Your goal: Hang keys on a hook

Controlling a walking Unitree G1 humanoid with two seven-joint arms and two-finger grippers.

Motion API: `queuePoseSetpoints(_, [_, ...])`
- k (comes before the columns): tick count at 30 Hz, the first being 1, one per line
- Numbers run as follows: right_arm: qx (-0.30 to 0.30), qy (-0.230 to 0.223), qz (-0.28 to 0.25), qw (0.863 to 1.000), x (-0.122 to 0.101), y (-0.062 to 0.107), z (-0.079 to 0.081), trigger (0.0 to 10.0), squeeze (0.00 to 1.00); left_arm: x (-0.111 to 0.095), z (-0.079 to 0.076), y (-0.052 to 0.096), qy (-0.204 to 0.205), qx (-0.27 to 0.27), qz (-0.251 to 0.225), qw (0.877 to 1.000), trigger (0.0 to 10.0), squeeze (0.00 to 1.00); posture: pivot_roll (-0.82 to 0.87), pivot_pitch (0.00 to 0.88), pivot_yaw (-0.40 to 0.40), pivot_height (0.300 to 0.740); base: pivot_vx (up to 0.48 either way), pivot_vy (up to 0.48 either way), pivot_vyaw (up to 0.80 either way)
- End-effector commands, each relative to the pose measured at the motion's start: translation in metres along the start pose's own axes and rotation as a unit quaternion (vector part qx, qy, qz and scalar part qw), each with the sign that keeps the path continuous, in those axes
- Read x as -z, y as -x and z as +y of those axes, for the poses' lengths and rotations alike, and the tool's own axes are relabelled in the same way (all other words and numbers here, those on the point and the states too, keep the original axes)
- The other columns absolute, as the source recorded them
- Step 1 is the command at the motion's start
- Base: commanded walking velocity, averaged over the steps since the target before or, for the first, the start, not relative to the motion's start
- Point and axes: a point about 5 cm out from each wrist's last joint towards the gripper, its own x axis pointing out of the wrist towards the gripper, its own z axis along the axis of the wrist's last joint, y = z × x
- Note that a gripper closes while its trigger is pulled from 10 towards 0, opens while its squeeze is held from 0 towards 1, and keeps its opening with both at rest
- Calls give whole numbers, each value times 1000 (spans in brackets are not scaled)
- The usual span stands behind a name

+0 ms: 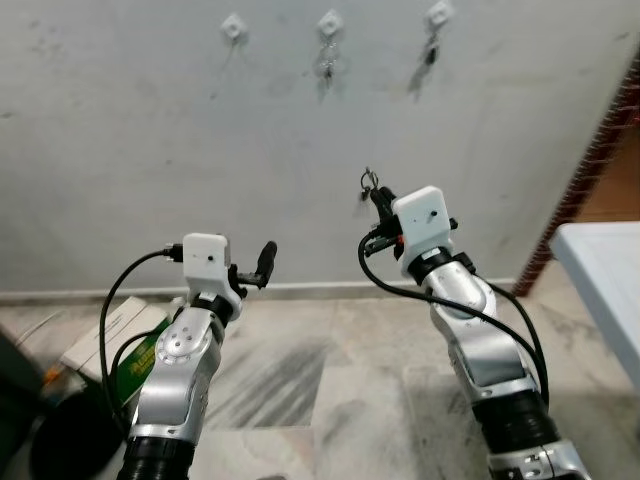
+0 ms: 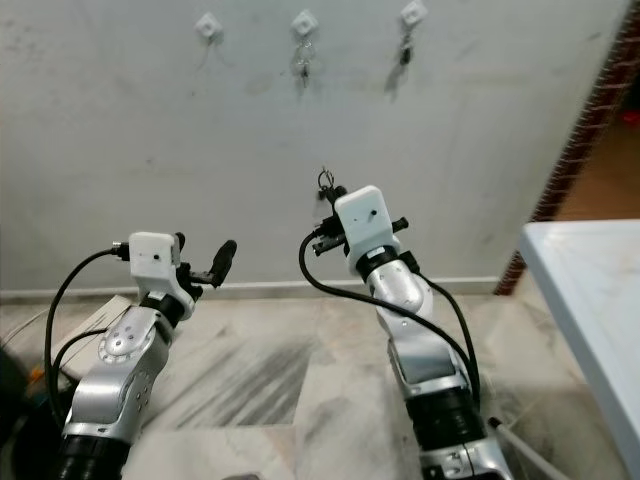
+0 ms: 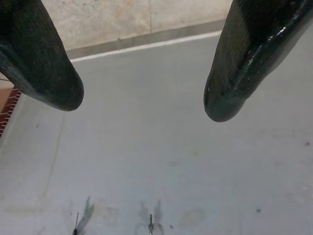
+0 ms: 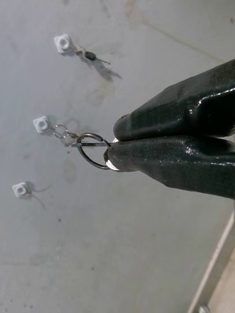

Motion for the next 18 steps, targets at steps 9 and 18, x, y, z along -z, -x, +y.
queuePoseSetpoints(9, [-15, -4, -16, 1000, -9, -5, 11, 10000, 0, -4, 19, 3, -7, -33, -4, 999, 10000, 0, 12, 0, 73, 740, 0, 480, 0])
queuePoseSetpoints(18, [-17, -7, -17, 1000, -9, -6, 12, 10000, 0, -6, 21, 5, 7, -32, -20, 999, 10000, 0, 14, 0, 71, 740, 0, 471, 0])
